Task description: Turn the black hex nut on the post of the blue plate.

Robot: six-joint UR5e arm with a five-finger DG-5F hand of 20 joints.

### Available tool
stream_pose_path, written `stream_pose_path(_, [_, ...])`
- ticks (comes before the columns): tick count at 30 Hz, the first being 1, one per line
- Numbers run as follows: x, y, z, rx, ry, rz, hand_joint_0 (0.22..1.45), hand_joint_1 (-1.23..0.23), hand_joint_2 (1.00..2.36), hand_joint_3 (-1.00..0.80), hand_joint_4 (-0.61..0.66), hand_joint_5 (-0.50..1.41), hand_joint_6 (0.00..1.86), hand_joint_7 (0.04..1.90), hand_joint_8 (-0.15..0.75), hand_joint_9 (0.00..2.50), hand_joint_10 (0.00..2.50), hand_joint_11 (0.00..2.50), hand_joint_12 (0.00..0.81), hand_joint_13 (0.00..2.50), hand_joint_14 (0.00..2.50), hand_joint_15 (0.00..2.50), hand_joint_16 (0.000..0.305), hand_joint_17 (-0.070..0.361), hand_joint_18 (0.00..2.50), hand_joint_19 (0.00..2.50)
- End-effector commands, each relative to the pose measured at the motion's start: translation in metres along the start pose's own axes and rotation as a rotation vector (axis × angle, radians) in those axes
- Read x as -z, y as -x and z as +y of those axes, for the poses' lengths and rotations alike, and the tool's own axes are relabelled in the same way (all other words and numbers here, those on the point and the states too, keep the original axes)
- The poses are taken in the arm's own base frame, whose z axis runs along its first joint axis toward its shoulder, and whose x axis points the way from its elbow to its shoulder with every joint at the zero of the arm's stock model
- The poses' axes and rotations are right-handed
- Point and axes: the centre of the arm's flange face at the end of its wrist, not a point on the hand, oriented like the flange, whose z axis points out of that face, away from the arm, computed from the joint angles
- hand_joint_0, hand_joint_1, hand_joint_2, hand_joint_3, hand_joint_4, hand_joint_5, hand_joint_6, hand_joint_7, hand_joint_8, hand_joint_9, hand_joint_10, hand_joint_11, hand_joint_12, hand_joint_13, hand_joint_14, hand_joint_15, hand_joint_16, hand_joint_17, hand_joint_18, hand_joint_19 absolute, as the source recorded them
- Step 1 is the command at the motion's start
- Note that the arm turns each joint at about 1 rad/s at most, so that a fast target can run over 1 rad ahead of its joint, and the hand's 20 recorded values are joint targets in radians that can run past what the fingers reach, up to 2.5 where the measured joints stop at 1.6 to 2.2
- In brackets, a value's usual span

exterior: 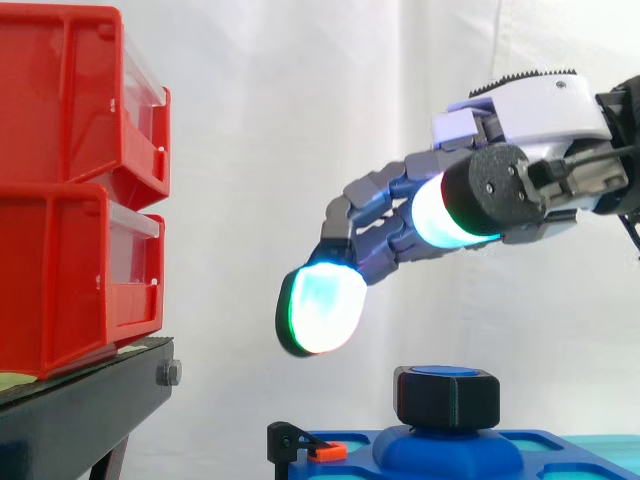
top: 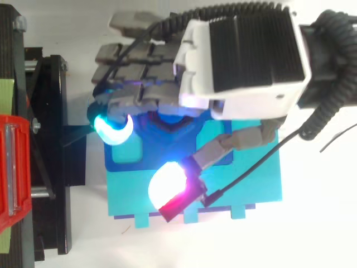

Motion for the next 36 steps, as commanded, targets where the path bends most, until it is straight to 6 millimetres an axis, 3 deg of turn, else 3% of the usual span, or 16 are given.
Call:
stream_pose_path(1, [-0.003,-0.01,0.004,-0.011,0.0,0.017,0.46,-0.39,1.0,-0.5,0.27,-0.18,0.5,0.91,0.307,0.37,0.0,0.0,0.417,0.09,0.0,0.0,0.06,0.135,0.0,0.13])
stream_pose_path(18, [0.009,-0.026,0.009,-0.015,-0.042,0.147,0.47,-0.39,1.0,-0.5,0.27,-0.18,0.5,0.9,0.306,0.38,0.0,0.0,0.415,0.09,0.0,0.0,0.058,0.131,0.0,0.13])
stream_pose_path(36, [0.003,-0.019,0.008,0.032,-0.018,0.089,0.47,-0.39,1.0,-0.5,0.26,-0.18,0.5,0.9,0.304,0.38,0.0,0.0,0.413,0.09,0.0,0.0,0.057,0.127,0.0,0.14])
